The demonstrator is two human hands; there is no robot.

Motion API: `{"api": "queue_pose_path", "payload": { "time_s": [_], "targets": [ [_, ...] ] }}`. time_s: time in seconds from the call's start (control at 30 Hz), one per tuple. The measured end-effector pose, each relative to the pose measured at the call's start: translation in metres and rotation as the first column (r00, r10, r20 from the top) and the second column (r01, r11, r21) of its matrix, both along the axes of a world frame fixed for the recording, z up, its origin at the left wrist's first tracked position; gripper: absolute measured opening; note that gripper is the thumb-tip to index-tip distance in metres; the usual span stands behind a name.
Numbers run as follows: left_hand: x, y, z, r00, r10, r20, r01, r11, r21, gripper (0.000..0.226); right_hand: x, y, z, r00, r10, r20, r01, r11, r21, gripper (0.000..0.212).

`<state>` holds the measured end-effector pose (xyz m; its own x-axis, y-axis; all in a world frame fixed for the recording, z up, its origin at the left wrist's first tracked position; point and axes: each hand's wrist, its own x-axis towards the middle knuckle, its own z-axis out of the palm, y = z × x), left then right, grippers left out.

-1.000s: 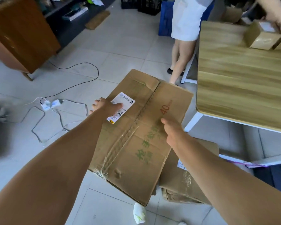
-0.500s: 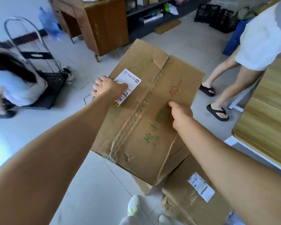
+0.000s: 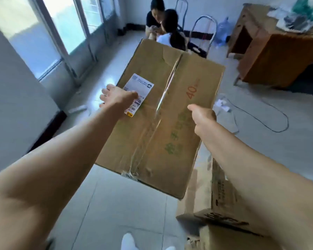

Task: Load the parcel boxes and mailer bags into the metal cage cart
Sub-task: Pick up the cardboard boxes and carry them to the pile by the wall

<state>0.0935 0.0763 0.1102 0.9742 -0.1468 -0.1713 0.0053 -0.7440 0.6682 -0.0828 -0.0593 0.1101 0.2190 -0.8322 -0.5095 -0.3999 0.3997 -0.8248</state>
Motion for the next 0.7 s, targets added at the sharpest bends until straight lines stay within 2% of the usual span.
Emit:
{"api": "queue_pose_path", "payload": {
  "time_s": [0.13,0.3,0.47,0.63,0.7],
  "targets": [
    [0.040,0.127,-0.012,0.970,0.240,-0.040,-0.240,0.971,0.001,0.097,0.079,0.088,-0.013,0.973,0.232,0.002,-0.232,0.972,0.048,0.062],
    [0.048,0.252,-0.027,0.881,0.468,-0.065,-0.466,0.884,0.042,0.085,0.141,0.181,-0.035,0.877,0.480,-0.014,-0.475,0.873,0.113,0.055],
    [0.025,0.331,-0.040,0.763,0.636,-0.118,-0.634,0.771,0.061,0.087,0.164,0.245,-0.049,0.751,0.659,-0.053,-0.647,0.749,0.144,0.057],
    [-0.015,0.371,-0.049,0.646,0.747,-0.154,-0.744,0.662,0.088,0.094,0.168,0.281,-0.058,0.623,0.778,-0.082,-0.769,0.628,0.119,0.057],
    [-0.037,0.382,-0.053,0.570,0.803,-0.177,-0.806,0.588,0.070,0.096,0.165,0.293,-0.062,0.561,0.824,-0.080,-0.817,0.567,0.103,0.055]
  ]
}}
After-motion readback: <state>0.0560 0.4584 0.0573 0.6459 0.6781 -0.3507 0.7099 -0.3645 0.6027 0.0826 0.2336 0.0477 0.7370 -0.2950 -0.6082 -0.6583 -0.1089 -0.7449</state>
